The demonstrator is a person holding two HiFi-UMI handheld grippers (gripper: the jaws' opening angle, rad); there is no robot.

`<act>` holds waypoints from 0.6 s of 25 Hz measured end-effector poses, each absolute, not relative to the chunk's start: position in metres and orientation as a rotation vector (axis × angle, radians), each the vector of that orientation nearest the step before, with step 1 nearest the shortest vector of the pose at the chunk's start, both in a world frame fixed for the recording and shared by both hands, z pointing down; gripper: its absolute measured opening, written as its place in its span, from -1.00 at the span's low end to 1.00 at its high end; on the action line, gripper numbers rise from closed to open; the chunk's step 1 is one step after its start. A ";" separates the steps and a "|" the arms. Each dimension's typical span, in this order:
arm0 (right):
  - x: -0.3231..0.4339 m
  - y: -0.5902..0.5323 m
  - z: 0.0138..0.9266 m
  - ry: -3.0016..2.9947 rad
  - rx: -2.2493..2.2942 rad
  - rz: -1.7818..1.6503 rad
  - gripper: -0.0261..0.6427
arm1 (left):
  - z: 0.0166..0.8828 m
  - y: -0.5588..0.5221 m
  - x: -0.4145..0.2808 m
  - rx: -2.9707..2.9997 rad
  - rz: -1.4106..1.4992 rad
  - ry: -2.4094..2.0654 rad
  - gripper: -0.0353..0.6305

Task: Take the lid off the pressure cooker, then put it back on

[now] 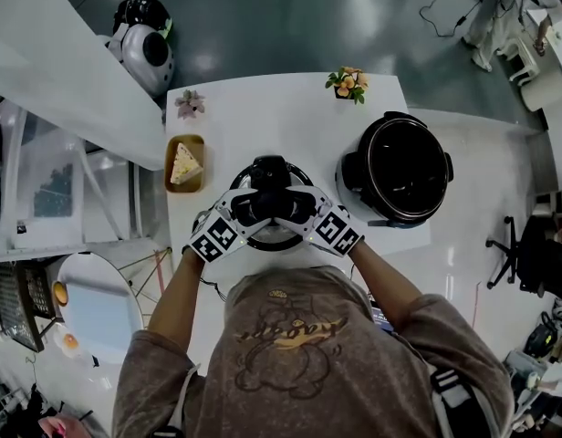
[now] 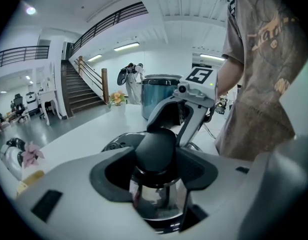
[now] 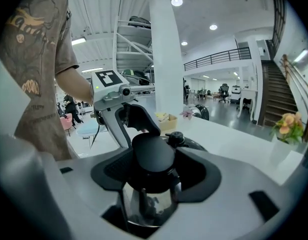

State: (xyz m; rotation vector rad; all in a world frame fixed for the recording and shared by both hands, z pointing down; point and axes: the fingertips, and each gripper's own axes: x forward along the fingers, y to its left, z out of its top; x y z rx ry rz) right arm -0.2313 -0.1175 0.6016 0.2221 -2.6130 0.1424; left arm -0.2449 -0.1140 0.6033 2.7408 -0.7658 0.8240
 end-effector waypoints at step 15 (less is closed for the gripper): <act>-0.217 -0.126 0.562 -2.663 0.308 0.219 -0.13 | 0.556 -0.109 -0.267 2.672 0.567 -0.990 -0.11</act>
